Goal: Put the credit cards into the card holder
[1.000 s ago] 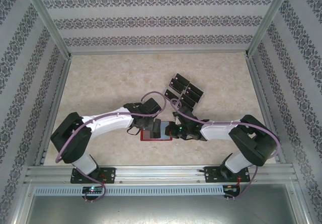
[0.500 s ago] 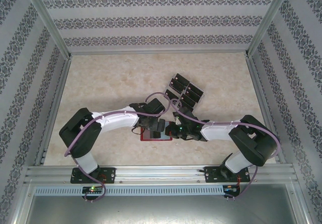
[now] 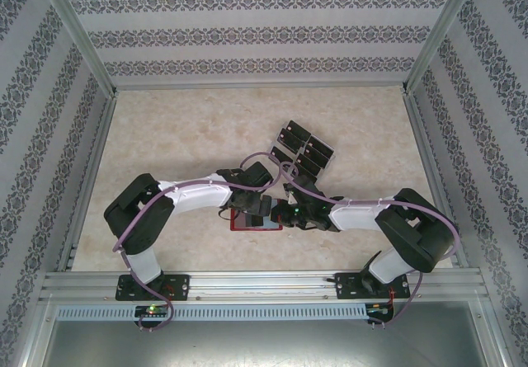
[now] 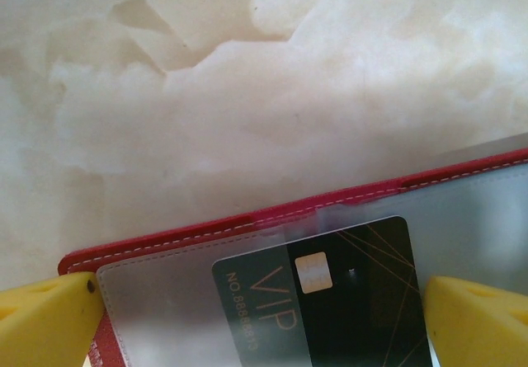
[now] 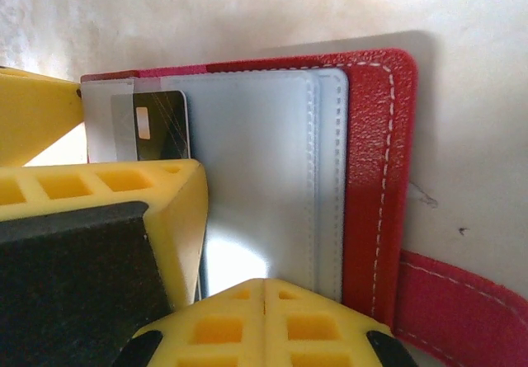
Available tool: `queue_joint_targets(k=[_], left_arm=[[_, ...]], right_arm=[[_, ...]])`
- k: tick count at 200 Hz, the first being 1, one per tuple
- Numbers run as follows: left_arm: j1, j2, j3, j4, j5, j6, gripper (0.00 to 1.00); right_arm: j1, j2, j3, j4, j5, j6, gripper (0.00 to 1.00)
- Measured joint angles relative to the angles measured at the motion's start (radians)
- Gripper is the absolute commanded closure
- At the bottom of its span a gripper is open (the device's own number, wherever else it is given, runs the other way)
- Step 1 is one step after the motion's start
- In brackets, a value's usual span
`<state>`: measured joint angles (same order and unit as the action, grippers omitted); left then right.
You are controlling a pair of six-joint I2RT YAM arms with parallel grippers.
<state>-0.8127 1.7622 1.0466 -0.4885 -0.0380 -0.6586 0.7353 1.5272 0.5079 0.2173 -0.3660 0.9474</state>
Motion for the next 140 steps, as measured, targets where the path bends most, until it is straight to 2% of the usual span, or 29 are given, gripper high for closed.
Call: queue_joint_targets(k=[140], left_arm=[[0.014,-0.088,-0.104,-0.018,-0.050,0.012,0.00]], right_arm=[[0.000,0.000,0.000,0.000,0.006,0.000,1.00]])
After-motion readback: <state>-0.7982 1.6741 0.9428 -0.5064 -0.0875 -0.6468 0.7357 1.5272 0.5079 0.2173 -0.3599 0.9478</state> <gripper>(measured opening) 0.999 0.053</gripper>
